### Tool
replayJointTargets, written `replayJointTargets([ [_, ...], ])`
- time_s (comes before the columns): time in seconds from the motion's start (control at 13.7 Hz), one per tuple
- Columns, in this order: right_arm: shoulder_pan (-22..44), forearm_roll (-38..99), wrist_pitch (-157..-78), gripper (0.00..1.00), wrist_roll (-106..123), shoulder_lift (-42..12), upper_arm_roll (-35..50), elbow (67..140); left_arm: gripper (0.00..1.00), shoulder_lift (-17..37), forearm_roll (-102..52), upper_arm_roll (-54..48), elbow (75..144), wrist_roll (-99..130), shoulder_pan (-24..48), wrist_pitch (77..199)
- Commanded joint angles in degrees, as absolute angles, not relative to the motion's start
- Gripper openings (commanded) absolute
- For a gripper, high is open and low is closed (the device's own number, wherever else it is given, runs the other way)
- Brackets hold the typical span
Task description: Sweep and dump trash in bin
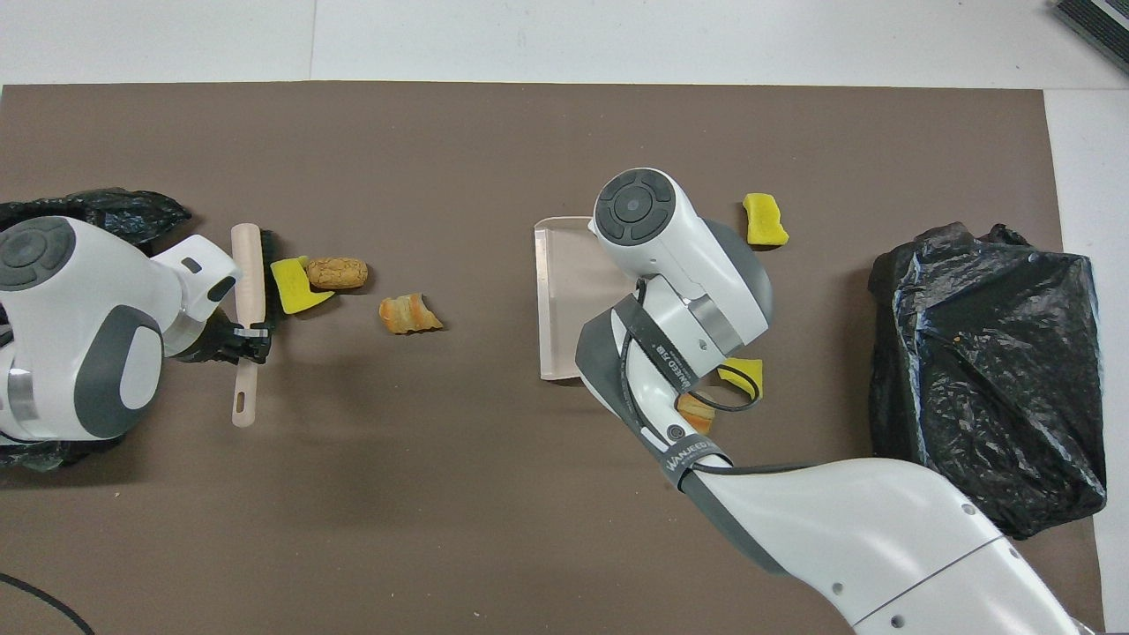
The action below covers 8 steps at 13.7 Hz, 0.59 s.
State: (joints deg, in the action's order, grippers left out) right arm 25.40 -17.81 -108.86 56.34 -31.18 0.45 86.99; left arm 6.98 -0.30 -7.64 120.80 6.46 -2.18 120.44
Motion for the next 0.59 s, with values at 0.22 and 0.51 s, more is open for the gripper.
replayJointTargets([
  [0.22, 25.0, -17.8, -109.7, 0.00, 54.0, -30.2, 1.0, 88.2, 0.00, 7.1, -0.4, -7.4, 122.5, 13.3, 8.1, 122.8],
  [0.51, 24.9, -17.4, -109.7, 0.00, 53.5, -30.2, 1.1, 88.3, 0.00, 7.0, -3.9, -7.5, 122.8, 23.0, 15.7, 124.6],
])
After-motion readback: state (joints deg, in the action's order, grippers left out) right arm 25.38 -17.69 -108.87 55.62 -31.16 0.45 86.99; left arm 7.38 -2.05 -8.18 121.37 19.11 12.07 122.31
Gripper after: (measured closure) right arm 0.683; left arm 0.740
